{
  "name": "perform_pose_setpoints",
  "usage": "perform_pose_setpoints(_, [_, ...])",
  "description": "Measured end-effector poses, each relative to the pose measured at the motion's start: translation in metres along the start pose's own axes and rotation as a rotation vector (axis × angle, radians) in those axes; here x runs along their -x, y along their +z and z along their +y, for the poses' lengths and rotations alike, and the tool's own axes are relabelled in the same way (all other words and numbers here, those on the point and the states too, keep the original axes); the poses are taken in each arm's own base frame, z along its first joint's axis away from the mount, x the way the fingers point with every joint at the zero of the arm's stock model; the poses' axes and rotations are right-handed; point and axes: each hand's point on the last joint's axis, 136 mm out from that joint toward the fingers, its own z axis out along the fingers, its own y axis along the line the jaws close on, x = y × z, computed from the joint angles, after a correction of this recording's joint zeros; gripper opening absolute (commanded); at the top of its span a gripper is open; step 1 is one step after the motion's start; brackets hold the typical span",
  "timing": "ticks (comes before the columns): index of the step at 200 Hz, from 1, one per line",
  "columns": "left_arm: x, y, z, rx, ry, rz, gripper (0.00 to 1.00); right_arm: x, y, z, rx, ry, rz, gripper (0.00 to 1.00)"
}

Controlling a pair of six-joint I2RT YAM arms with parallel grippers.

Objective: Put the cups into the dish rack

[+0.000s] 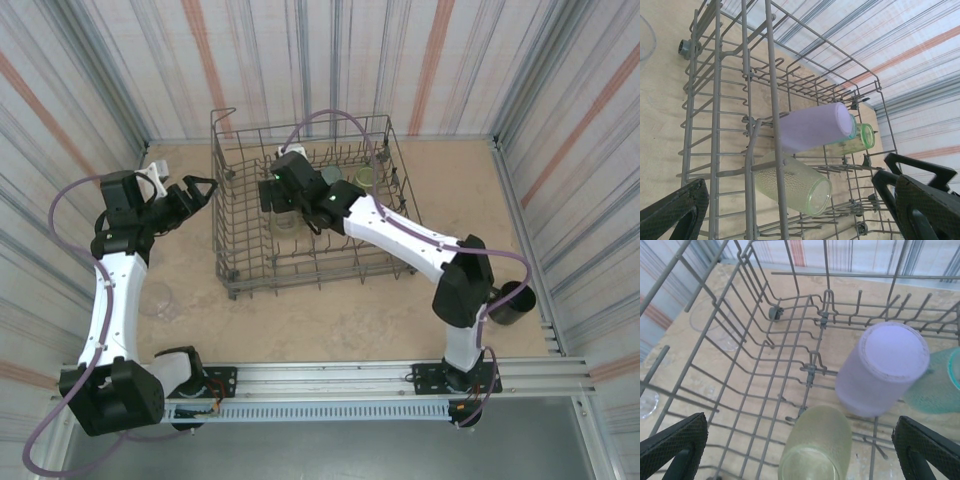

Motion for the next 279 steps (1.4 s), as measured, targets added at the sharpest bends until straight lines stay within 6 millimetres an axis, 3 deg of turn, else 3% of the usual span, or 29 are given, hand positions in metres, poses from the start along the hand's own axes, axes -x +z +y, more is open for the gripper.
perform_pose_setpoints(57, [0.000,0.000,0.000,0.001,0.000,0.000,0.99,-0.016,-0.052,-0.044,-0.052,0.039,0.001,0.99])
perform_pose_setpoints(110, [0.000,0.003,0.003,0.037,0.017,-0.011,0.99,-0.021,-0.115,-0.130,-0.159,0.198,-0.041,0.99])
perform_pose_setpoints(146, [-0.030,0.017,-0.024,0.027,0.097,0.074,0.99,-0.029,-0.161,-0.195,-0.279,0.318,-0.057,0.99])
perform_pose_setpoints(176, [-0.047,0.022,-0.041,0.067,0.154,0.110,0.99,-0.051,-0.197,-0.245,-0.389,0.417,-0.066,0.99])
perform_pose_setpoints(201, [-0.065,0.026,-0.055,0.094,0.199,0.149,0.99,-0.073,-0.224,-0.274,-0.459,0.481,-0.076,0.99])
perform_pose_setpoints(237, [-0.085,0.029,-0.082,0.068,0.246,0.214,0.99,-0.093,-0.244,-0.298,-0.539,0.534,-0.057,0.99])
perform_pose_setpoints(279, [-0.056,0.021,-0.093,0.091,0.277,0.110,0.99,-0.115,-0.243,-0.318,-0.588,0.596,0.007,0.99])
